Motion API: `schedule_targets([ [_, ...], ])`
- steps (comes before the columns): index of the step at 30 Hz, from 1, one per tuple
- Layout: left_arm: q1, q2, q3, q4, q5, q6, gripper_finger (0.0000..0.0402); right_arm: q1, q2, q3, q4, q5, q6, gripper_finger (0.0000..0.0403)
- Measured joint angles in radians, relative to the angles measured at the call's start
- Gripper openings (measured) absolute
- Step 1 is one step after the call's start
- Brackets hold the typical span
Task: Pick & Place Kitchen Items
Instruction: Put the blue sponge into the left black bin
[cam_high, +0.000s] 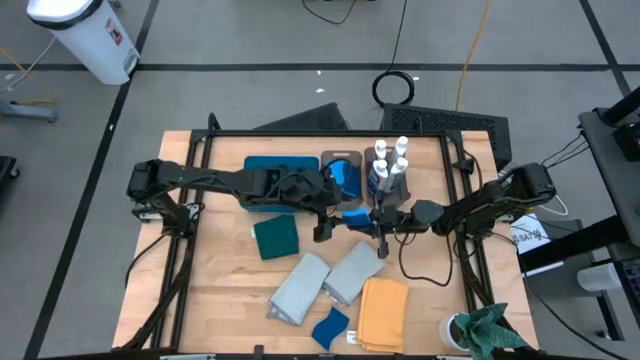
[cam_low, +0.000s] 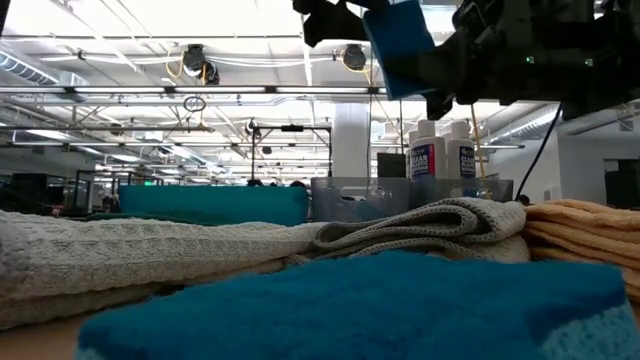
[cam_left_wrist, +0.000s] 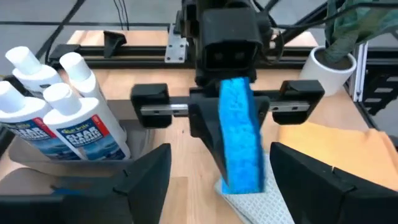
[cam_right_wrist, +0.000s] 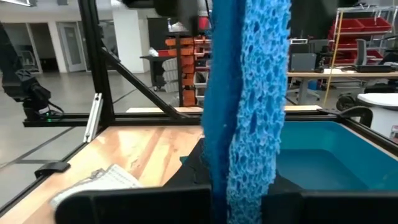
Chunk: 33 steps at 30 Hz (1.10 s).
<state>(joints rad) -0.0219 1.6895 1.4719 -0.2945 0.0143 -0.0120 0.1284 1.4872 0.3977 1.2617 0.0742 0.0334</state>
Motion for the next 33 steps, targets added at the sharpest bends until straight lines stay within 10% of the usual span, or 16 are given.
schedule_targets([
  [23, 0.009, 0.057, -0.007, 0.014, 0.067, 0.040, 0.0016, 0.000, 0.001, -0.002, -0.019, 0.001, -0.013, 0.0000],
  [33, -0.012, -0.001, -0.008, -0.051, -0.138, 0.187, 0.0008, -0.004, -0.110, 0.000, -0.115, 0.011, -0.004, 0.0079],
])
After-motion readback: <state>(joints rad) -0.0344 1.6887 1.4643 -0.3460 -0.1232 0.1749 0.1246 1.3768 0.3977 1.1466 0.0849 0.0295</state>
